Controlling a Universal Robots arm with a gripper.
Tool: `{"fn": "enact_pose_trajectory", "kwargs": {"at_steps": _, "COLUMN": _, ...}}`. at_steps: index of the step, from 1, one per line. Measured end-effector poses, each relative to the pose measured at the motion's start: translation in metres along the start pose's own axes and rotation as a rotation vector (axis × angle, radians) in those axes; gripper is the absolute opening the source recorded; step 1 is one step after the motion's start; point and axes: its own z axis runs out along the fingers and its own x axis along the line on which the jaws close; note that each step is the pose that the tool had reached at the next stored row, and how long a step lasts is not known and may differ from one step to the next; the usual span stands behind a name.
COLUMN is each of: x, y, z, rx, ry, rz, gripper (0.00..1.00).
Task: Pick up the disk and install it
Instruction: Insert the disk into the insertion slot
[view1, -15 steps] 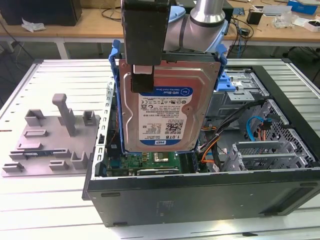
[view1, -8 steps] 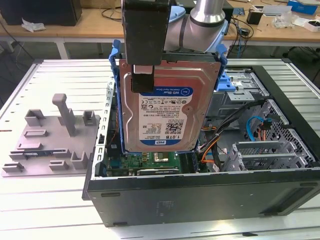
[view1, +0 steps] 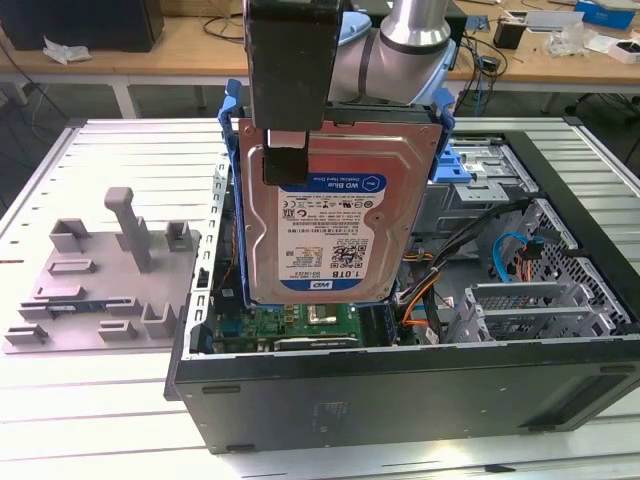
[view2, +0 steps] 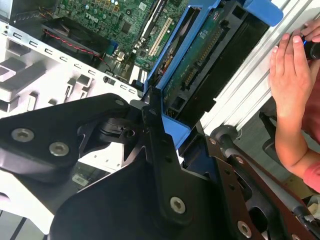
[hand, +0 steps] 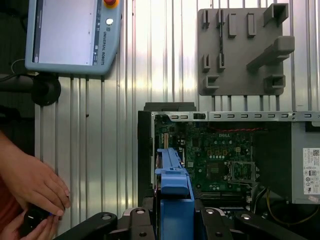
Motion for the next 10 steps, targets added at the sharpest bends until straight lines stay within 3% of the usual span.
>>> {"fn": "enact_pose_trajectory", "kwargs": {"at_steps": 7, "x": 0.0000, "y": -0.0044, "z": -0.0002, "rx": 0.0028, "ry": -0.0013, "rz": 0.000, "gripper": 0.36}}
{"fn": "enact_pose_trajectory", "kwargs": {"at_steps": 10, "x": -0.0001, "y": -0.0174, "z": -0.0008, "rx": 0.0030, "ry": -0.0014, "rz": 0.000, "gripper": 0.36}}
